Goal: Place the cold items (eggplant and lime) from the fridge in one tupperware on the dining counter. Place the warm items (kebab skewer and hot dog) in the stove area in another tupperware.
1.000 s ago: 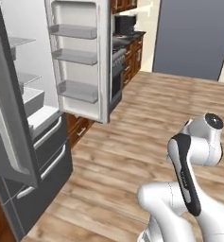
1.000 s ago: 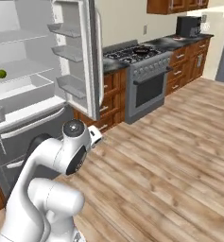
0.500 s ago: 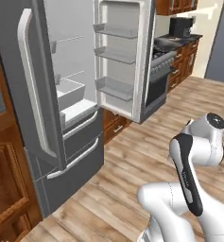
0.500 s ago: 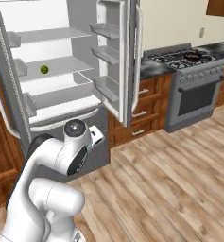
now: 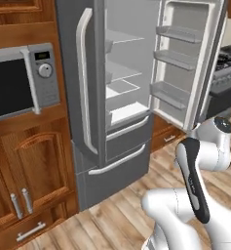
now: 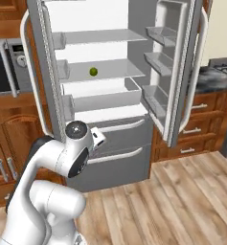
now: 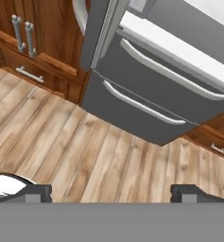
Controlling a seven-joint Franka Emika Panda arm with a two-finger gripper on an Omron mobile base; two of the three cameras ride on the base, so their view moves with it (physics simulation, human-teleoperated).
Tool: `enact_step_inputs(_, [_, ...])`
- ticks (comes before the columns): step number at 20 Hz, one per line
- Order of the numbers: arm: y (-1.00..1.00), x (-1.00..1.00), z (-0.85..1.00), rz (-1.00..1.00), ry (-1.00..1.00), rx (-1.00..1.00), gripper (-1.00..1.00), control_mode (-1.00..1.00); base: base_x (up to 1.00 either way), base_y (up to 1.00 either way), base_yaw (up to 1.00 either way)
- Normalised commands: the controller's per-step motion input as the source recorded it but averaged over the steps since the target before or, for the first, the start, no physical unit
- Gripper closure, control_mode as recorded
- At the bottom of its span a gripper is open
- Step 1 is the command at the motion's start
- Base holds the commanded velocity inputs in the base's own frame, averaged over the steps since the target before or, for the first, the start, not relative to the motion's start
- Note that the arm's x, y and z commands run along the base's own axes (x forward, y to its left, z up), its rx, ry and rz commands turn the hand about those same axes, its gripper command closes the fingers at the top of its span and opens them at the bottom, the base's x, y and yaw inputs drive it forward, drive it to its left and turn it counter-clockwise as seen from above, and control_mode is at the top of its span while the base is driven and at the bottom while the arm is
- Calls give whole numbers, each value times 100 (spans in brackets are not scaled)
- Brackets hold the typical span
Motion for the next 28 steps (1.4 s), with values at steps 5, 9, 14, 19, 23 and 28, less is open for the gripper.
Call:
enact_step_inputs(5, [0, 0, 0, 0, 0, 0, -100, 100, 63, -14, 41])
enact_step_inputs(9, [0, 0, 0, 0, 0, 0, -100, 100, 62, -40, 36])
enact_step_inputs(14, [0, 0, 0, 0, 0, 0, -100, 100, 36, -63, 31])
enact_step_inputs(19, [0, 0, 0, 0, 0, 0, -100, 100, 17, -69, 24])
enact_step_inputs(23, [0, 0, 0, 0, 0, 0, -100, 100, 39, -31, 21])
enact_step_inputs(28, [0, 0, 0, 0, 0, 0, -100, 100, 57, -1, 17])
